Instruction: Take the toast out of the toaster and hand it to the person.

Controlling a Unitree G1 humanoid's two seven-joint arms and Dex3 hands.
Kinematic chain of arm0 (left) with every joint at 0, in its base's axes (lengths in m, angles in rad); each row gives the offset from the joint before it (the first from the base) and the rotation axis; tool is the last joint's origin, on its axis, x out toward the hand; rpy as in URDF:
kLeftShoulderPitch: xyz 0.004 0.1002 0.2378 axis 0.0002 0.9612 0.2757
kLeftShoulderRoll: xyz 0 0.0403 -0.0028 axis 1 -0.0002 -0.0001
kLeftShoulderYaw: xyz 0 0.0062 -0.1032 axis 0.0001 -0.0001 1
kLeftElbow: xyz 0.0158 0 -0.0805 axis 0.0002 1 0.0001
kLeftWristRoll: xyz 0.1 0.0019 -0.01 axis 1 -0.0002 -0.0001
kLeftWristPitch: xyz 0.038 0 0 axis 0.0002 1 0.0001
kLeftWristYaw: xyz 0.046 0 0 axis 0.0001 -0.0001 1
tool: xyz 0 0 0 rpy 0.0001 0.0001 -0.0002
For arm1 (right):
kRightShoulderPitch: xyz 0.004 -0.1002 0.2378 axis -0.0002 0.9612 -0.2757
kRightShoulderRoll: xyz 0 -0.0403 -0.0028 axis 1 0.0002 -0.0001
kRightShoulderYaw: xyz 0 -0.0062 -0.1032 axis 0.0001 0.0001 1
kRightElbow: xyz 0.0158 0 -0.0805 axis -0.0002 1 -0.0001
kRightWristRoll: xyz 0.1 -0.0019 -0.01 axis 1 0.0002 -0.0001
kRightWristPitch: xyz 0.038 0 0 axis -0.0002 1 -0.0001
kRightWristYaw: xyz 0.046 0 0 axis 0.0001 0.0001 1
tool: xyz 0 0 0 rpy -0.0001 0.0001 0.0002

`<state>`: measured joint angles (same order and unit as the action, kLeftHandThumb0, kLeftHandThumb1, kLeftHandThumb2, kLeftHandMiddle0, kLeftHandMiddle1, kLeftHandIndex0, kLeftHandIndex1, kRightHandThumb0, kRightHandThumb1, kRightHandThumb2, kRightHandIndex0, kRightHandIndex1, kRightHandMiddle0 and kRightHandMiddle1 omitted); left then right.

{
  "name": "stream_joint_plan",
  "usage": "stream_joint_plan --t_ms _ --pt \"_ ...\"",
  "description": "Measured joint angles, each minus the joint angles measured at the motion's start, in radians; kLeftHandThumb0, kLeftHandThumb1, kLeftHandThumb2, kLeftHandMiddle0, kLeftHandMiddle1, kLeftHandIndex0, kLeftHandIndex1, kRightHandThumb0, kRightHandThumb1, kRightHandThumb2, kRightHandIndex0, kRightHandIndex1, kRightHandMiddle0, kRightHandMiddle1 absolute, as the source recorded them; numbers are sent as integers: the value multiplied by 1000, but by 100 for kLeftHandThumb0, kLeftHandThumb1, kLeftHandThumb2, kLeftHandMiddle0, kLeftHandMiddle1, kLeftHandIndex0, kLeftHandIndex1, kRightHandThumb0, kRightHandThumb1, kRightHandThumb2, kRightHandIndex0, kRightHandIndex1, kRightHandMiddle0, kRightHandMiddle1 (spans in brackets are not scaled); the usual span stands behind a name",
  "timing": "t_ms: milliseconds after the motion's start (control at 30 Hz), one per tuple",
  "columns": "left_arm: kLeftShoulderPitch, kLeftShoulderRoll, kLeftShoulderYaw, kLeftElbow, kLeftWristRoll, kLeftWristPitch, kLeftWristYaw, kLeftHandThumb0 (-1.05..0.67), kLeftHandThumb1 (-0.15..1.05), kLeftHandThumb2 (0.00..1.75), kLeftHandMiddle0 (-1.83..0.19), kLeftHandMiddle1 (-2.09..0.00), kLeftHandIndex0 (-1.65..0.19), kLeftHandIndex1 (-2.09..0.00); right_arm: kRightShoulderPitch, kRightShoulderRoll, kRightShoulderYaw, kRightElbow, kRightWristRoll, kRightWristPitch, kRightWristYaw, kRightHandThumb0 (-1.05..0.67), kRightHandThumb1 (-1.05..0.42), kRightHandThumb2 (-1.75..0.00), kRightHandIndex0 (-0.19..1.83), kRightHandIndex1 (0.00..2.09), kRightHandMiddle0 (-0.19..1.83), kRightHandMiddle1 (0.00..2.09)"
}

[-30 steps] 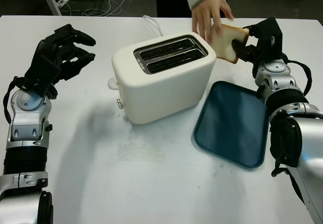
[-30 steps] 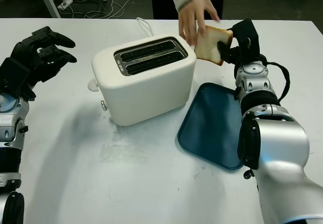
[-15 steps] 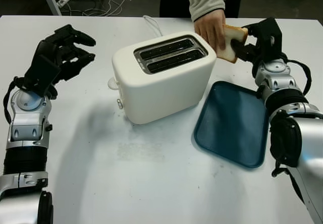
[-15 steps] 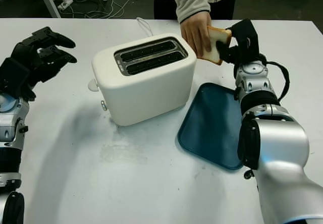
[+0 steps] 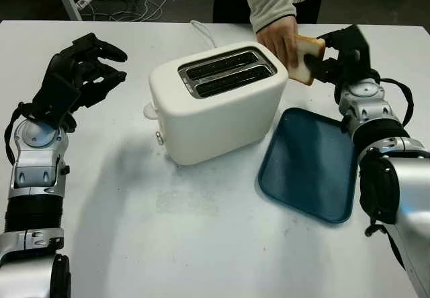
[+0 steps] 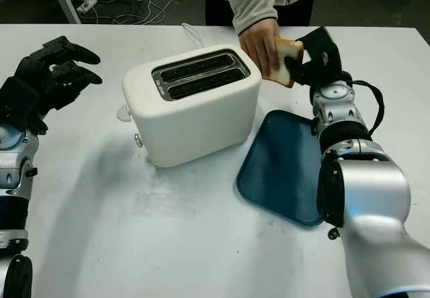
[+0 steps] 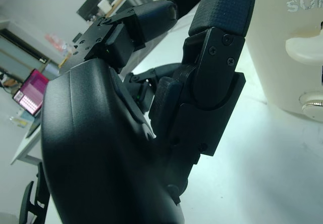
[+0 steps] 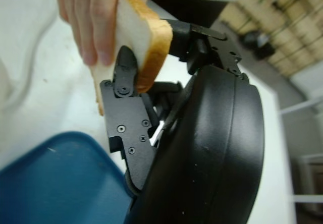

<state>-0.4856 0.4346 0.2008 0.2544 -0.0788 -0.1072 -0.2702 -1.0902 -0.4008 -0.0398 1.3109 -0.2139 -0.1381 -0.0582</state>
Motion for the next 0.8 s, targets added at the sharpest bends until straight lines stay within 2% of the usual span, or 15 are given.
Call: stream_joint_plan --t_ms 33,133,200,233,333,367,500,667,800 --pt "5 -1 1 -5 0 3 1 -105 92 8 -53 -125 -52 -115 9 -2 18 -9 -14 -7 0 -63 -92 -33 43 18 39 11" --pt "26 -10 9 -7 -7 4 2 -105 92 7 -55 -124 -54 -114 48 -10 54 -66 -38 -38 2 -63 -92 -40 31 2 28 1" --pt "41 -19 14 -8 -10 4 7 -105 92 6 -58 -122 -56 -113 95 -13 56 -144 -35 -62 17 -64 -92 -41 31 1 26 1" --pt "49 -24 16 -9 -15 5 9 -105 91 4 -60 -120 -58 -110 129 -14 56 -195 -32 -68 28 -66 -92 -42 39 6 26 1" --pt "69 -44 31 -14 -50 10 11 -105 89 1 -66 -112 -66 -99 270 -13 52 -405 -6 -58 73 -67 -92 -43 33 2 26 0" --pt "73 -51 39 -13 -56 10 11 -105 87 0 -68 -109 -69 -96 328 -6 45 -489 16 -49 88 -63 -92 -41 40 5 26 0" --pt "98 -82 55 -13 -87 10 16 -105 86 1 -73 -103 -75 -89 570 44 16 -812 100 -2 131 -67 -92 -45 27 1 28 1" --pt "166 -156 56 -14 -81 -6 89 -105 91 0 -61 -117 -61 -110 859 112 16 -1183 130 55 137 -69 -92 -46 31 3 33 3" --pt "219 -229 45 -29 -69 -28 147 -105 92 1 -60 -122 -58 -116 992 184 14 -1322 183 82 139 -66 -92 -45 30 2 36 3"
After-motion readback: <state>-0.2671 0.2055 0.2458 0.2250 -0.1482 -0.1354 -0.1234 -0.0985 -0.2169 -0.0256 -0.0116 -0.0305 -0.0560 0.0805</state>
